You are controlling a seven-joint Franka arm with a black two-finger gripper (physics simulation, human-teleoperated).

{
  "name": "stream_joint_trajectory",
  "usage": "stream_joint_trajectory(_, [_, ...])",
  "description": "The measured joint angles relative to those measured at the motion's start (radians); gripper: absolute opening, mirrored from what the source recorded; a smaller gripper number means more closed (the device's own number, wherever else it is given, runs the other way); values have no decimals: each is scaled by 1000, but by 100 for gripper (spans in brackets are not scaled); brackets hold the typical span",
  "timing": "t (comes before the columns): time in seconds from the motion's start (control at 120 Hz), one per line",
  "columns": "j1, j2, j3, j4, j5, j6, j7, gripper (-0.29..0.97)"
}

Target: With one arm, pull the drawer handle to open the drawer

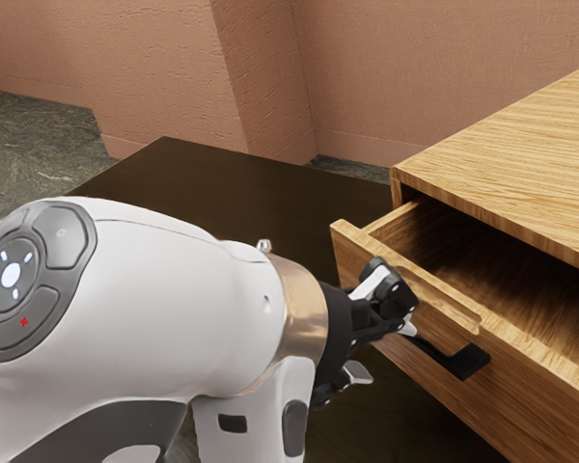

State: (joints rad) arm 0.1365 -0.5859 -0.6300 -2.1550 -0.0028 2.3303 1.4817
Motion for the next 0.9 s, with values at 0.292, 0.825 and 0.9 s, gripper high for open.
stream_joint_trajectory(0.292, [0, -3, 9, -11, -17, 3, 1, 34])
stream_joint_trajectory(0.825, [11, 44, 12, 25, -15, 16, 6, 34])
stream_joint_trajectory(0.9, [12, 58, 12, 29, -15, 17, 6, 34])
